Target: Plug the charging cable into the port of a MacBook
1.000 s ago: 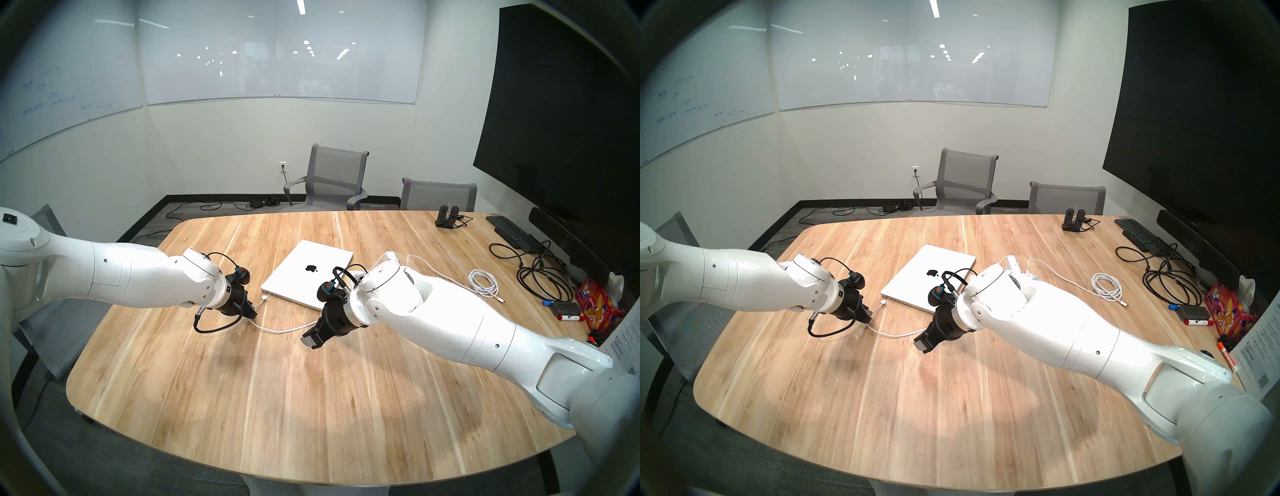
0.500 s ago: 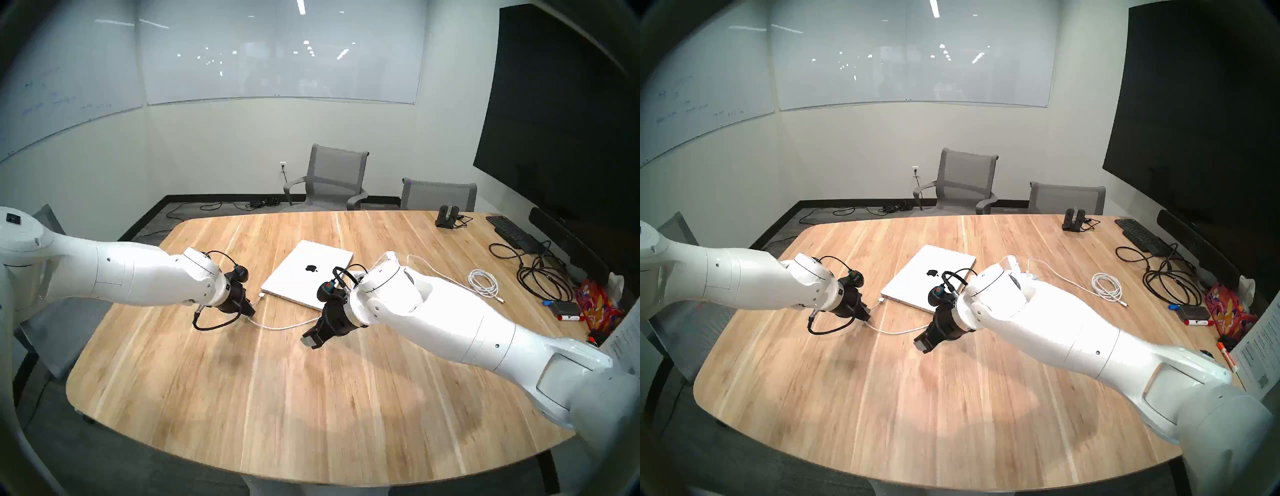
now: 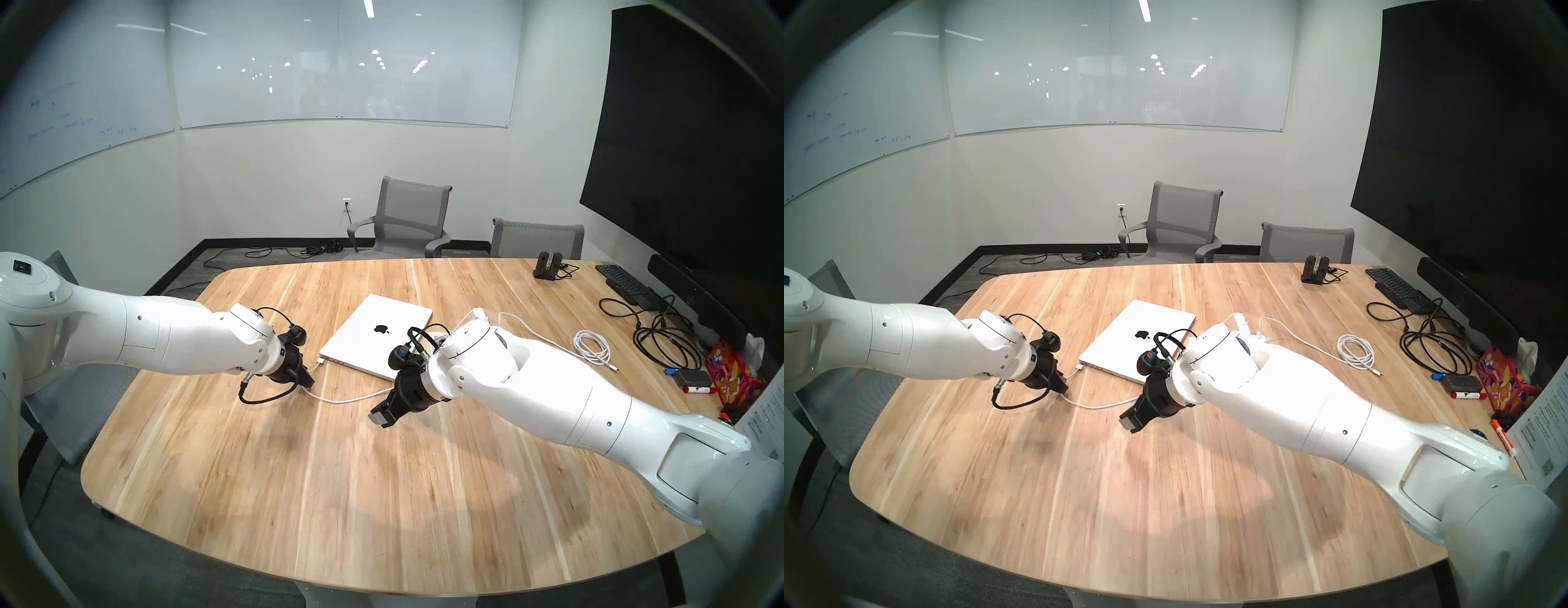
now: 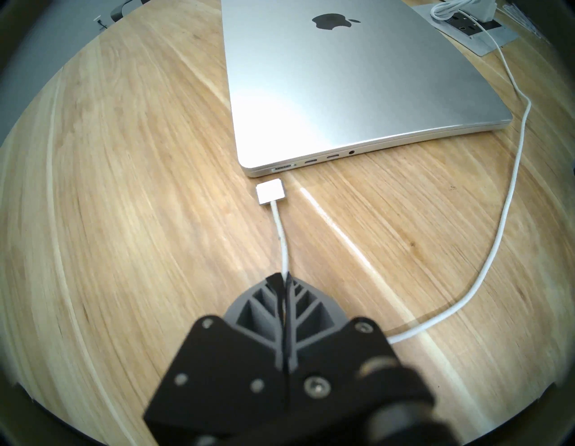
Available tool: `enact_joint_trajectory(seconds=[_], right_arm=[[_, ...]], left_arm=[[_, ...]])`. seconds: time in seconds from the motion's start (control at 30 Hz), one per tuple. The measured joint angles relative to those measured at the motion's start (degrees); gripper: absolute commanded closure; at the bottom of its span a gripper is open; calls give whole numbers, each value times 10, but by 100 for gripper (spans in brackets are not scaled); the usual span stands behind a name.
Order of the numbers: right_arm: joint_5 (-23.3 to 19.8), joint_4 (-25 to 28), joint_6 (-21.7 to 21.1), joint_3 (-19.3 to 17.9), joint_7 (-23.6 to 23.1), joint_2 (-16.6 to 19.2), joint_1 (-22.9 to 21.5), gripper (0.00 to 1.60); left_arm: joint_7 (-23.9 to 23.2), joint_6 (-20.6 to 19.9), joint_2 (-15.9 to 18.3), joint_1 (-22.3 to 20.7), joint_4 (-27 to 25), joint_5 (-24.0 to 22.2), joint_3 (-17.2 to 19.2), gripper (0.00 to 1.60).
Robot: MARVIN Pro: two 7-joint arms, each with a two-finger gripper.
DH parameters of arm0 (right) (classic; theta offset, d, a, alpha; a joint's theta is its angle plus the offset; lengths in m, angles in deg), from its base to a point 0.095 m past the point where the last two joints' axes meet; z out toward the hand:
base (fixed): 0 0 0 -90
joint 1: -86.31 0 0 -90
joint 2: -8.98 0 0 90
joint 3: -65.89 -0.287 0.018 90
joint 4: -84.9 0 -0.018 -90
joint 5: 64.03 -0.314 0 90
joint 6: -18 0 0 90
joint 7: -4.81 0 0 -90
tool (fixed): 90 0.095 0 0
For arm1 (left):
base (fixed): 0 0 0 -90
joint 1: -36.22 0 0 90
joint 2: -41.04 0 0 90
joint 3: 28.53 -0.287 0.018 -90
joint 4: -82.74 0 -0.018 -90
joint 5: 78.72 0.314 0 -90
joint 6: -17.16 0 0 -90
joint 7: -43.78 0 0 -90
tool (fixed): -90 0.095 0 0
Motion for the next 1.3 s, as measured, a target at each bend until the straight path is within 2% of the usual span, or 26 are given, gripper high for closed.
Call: enact_joint_trajectory(seconds=[0.53,1.3], right_arm=[[0,0,0,0,0,0,0,0],[0,0,0,0,0,0,0,0]], left_arm=[[-5,-6,-5,1,-9,-3,3,160],[3,-1,10,-5,-28,-3,3,160]])
